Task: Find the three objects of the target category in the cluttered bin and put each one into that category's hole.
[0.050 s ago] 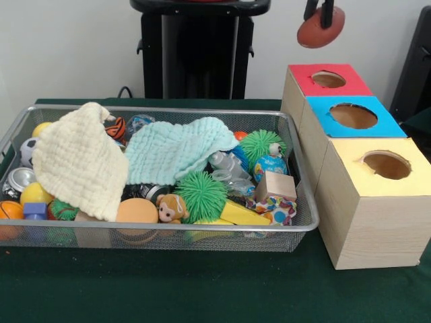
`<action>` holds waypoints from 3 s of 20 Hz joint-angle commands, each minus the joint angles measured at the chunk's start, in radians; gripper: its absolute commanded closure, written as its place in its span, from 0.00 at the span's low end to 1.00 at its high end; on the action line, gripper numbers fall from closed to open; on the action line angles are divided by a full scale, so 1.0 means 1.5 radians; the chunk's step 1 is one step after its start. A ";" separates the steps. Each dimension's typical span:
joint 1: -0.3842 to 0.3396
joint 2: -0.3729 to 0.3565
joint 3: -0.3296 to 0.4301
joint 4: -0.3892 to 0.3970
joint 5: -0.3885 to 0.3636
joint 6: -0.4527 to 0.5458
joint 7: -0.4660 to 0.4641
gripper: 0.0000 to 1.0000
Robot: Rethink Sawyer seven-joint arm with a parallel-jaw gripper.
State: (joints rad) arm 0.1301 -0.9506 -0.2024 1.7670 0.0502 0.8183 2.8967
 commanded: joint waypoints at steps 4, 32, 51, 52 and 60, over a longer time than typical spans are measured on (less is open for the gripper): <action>0.000 0.068 0.068 -0.002 -0.034 0.010 -0.031 1.00; 0.072 0.155 0.041 -0.045 -0.016 -0.049 0.055 1.00; 0.101 0.141 0.040 0.022 -0.008 -0.096 0.058 1.00; 0.105 0.143 0.038 0.024 -0.010 -0.102 0.062 1.00; 0.095 0.160 0.044 0.058 -0.014 -0.174 0.051 1.00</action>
State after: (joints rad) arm 0.2954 -0.7519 -0.1719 1.7671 0.0286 0.6803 2.8967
